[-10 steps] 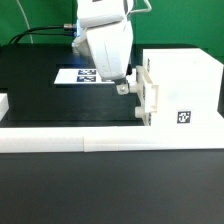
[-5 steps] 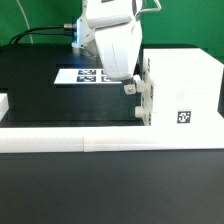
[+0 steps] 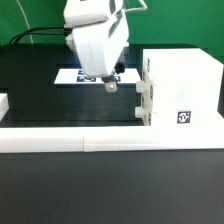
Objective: Assemble drawer
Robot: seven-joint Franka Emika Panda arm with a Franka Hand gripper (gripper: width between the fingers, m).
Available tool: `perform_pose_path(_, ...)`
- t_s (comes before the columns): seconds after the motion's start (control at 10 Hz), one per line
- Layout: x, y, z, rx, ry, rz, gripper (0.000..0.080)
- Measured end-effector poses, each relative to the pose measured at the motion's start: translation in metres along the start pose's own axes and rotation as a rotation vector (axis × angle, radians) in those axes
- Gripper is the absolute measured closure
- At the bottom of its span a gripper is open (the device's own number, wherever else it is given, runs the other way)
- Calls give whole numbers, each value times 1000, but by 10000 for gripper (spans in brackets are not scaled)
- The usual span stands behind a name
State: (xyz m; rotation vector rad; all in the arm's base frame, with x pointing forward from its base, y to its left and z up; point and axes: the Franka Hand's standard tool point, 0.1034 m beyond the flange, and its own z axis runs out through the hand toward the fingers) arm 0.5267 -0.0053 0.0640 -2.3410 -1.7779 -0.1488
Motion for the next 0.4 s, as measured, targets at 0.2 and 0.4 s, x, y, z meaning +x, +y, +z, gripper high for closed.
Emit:
perform_pose_path(0.2, -12, -10, -5, -28, -11, 25, 151)
perform_pose_path(0.4, -15, -13, -3, -31, -14, 33, 151)
